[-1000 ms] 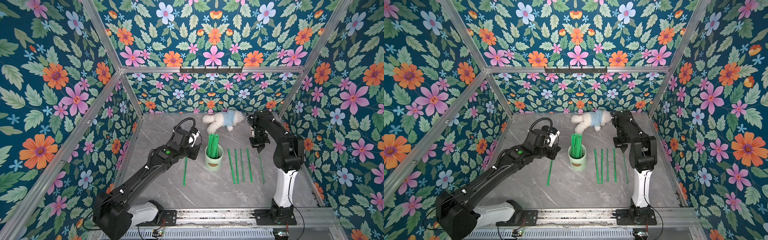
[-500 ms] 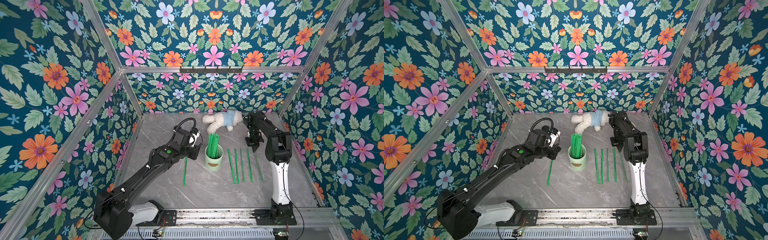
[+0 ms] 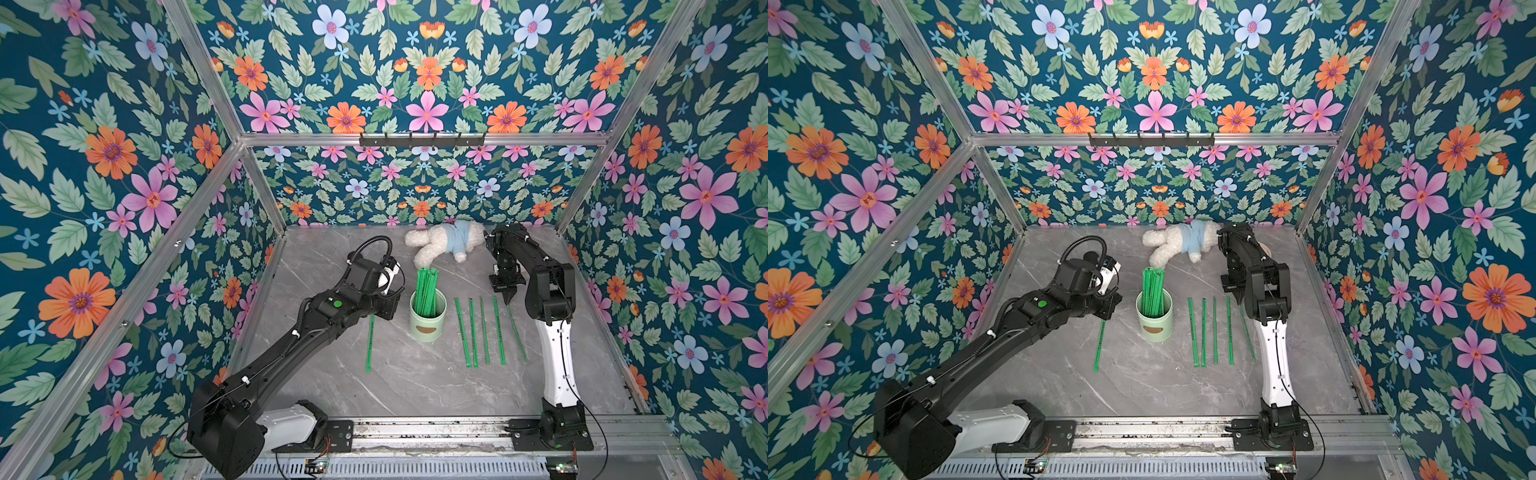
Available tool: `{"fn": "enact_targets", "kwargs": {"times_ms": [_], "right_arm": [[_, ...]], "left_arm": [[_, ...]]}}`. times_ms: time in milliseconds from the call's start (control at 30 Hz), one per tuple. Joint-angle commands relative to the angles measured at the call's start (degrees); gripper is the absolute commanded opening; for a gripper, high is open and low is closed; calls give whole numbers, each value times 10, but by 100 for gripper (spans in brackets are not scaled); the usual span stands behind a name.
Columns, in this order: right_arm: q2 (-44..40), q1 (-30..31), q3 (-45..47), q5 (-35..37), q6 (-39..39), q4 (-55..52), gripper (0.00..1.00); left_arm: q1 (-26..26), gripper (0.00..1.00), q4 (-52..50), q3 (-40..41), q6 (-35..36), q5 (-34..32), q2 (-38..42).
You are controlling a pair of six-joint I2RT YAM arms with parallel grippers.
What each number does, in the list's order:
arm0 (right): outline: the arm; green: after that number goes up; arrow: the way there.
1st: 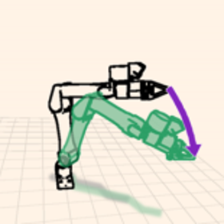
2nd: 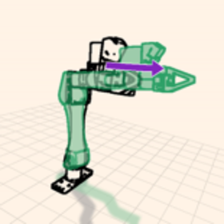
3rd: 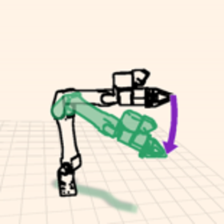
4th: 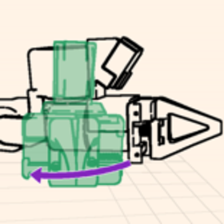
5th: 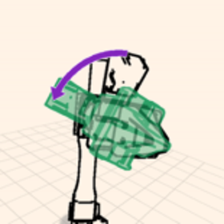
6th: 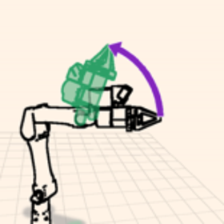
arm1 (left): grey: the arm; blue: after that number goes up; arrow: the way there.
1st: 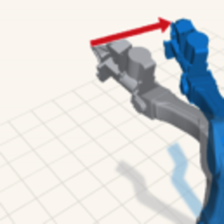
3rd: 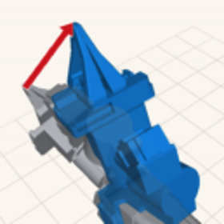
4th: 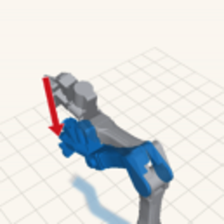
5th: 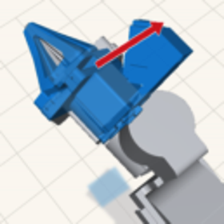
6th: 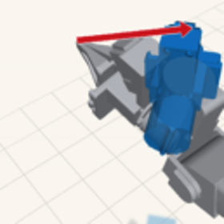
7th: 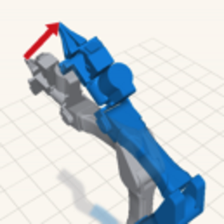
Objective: Take the straws out of the storage container
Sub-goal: Place the straw at the center of the board.
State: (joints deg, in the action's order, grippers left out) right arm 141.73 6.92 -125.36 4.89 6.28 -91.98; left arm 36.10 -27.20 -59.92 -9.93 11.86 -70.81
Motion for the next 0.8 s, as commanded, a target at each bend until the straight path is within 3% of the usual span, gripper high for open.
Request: {"fn": "enact_targets", "kwargs": {"times_ms": [0,767], "right_arm": [[-1,0,-2,1,-1,-19,6],[-14,-6,-18,0,8,-18,17]], "left_arm": [[0,0,2,-1,11,-2,1],[0,0,3,-2,11,1,-2]]}}
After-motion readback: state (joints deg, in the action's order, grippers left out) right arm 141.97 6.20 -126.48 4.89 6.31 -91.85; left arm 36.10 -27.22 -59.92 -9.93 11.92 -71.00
